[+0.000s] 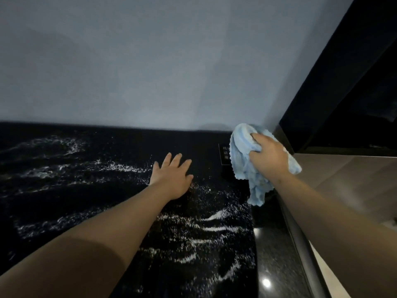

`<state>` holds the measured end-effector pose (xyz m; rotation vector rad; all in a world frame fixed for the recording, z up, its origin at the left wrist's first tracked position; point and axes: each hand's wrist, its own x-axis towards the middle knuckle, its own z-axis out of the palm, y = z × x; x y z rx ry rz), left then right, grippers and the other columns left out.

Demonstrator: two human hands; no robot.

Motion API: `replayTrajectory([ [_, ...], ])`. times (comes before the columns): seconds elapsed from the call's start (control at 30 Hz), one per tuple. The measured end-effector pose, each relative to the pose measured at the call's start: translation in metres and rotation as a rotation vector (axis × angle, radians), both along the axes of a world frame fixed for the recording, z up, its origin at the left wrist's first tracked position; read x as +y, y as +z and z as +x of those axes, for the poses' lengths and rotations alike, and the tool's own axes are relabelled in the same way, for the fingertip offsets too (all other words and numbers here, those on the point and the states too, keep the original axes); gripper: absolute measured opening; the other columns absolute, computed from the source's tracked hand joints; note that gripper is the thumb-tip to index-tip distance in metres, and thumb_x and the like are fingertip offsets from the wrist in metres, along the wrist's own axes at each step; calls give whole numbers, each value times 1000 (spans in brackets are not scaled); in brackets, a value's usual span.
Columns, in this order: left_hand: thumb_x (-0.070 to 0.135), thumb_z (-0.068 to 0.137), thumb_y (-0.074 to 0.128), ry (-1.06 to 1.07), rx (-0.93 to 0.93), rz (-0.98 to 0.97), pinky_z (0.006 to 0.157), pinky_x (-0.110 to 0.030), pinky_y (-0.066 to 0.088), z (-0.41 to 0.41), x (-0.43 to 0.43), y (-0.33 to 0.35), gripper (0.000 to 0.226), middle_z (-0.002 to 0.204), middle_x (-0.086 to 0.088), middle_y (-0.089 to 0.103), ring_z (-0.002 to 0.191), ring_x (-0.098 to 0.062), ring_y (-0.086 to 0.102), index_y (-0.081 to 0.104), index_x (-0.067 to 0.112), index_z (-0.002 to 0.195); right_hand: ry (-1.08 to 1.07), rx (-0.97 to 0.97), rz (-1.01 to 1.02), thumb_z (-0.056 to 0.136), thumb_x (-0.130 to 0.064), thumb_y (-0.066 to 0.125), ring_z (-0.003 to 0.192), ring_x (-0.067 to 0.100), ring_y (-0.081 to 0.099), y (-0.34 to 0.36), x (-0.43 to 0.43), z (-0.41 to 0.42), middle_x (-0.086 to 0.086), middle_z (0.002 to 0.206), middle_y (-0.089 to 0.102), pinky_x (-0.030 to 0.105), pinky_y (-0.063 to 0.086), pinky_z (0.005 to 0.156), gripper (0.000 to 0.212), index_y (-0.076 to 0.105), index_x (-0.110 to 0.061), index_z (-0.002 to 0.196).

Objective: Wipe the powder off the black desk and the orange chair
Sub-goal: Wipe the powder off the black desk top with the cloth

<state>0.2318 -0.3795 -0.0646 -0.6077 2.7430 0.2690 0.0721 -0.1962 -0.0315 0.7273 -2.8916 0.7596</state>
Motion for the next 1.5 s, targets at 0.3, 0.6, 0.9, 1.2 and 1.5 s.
replayTrajectory([
  [0.3, 54, 96, 29, 30, -89, 107, 115, -54, 12, -49, -29, -14, 66, 159, 0, 0, 146, -27, -4, 7, 25, 151, -30, -249, 385, 84, -44, 44, 135, 36, 21, -41, -78, -35, 1, 151, 23, 61, 23, 100, 64, 18, -36, 142],
  [0.6, 52, 95, 35, 13, -123, 124, 115, -52, 19, -52, -37, -20, 68, 159, 3, -2, 146, -26, -4, 6, 26, 151, 187, -68, 556, 85, -37, 40, 133, 34, 26, -54, -69, -33, -9, 150, 29, 52, 36, 97, 52, 34, -39, 137],
  [0.9, 46, 98, 32, 27, -192, 216, 116, -53, 14, -61, -42, -12, 62, 159, 2, -5, 145, -29, -8, 7, 24, 151, 578, -191, 24, 69, -3, 53, 96, 22, 64, -36, 0, -2, 10, 107, 70, 43, 49, 91, 40, 71, -9, 104],
  [1.2, 42, 98, 35, 48, -204, 231, 115, -54, 15, -63, -41, -13, 63, 159, 3, -7, 145, -28, -10, 6, 25, 151, 165, -225, 505, 91, -40, 35, 139, 37, 15, -51, -104, -54, -3, 154, 18, 62, 19, 108, 54, 24, -37, 144],
  [1.5, 39, 99, 35, 34, -194, 238, 115, -54, 15, -62, -40, -12, 61, 159, 1, -6, 145, -29, -10, 7, 23, 151, 487, -208, 177, 79, -13, 59, 114, 26, 58, -21, -50, -27, 6, 124, 63, 35, 43, 99, 42, 64, -21, 120],
])
